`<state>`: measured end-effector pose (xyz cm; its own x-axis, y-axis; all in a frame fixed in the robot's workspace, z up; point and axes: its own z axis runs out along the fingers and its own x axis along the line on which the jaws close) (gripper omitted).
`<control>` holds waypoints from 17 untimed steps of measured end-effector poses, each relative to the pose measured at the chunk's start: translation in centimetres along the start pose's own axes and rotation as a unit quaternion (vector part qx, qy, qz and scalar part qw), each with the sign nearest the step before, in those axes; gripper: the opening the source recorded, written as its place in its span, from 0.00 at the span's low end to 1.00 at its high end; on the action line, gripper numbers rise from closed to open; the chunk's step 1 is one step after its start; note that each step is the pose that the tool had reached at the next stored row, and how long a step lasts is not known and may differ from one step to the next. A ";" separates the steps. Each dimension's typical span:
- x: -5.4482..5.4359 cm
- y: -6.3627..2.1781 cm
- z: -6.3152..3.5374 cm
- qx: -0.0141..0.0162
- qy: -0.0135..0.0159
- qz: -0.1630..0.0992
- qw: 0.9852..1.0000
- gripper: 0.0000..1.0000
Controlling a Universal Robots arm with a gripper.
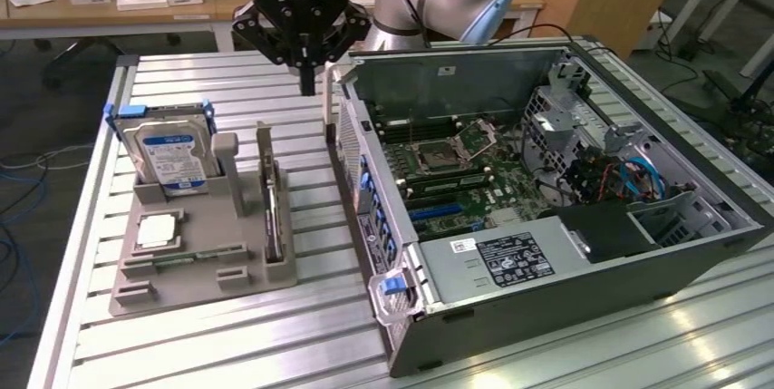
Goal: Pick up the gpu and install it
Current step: 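Reach for the gpu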
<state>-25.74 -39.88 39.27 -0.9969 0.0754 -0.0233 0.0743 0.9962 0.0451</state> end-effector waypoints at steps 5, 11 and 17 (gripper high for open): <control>0.6 -0.05 -0.01 0.000 0.000 0.000 1.000 0.11; 1.3 -0.10 -0.03 0.000 0.000 0.000 1.000 0.11; 2.1 -0.16 -0.05 0.000 0.000 0.000 1.000 0.11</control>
<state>-27.82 -39.88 39.26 -0.9969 0.0754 -0.0233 0.0743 0.9962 0.0451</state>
